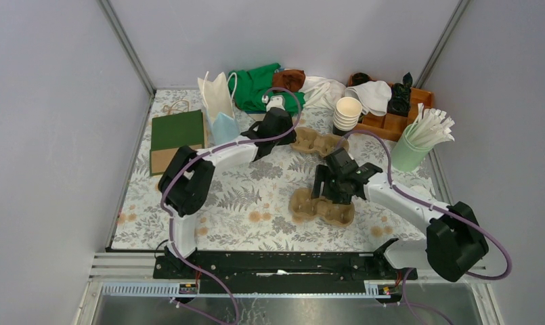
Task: Pack the takeout coffee
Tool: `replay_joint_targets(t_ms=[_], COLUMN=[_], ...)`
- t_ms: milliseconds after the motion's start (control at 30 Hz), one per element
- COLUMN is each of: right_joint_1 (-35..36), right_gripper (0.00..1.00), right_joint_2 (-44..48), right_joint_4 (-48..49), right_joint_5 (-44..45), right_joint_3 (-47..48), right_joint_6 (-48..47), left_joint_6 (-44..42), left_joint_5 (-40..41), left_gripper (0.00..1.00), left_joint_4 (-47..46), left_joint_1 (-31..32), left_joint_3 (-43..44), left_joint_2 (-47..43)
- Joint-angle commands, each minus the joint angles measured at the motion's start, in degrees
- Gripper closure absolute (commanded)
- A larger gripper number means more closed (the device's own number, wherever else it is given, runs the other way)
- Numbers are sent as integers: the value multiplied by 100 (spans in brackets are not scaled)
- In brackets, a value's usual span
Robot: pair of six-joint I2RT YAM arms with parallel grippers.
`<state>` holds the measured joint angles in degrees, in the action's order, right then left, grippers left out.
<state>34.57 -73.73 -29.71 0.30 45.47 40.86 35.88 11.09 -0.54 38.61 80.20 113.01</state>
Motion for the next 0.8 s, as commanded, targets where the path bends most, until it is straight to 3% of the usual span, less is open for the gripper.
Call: replay_joint_targets(t_ms=[0, 167, 333, 467, 767], right_joint_1=[92, 173, 349, 587, 807], right_gripper=[15, 13, 24, 24, 31], right_joint_2=[-39, 202, 135, -51, -405], right_joint_4=[210, 78, 96, 252, 339], right_joint_5=[-59, 132, 414, 530, 926], right_joint_3=[86, -104, -350, -395, -369], right_joint_6=[-59, 69, 381, 627, 816], left_joint_6=[-298, -442, -527, -649, -1227], left_joint_5=[-355, -538, -699, -793, 4], left_gripper=[54, 50, 46, 44, 36], left_joint_4=[-153, 41, 320, 730, 2248], left_joint_1=[-13, 9, 87, 101, 11], left_joint_3=[-128, -246, -276, -52, 699], left_joint_2=[-732, -1273, -1788, -2211, -3477])
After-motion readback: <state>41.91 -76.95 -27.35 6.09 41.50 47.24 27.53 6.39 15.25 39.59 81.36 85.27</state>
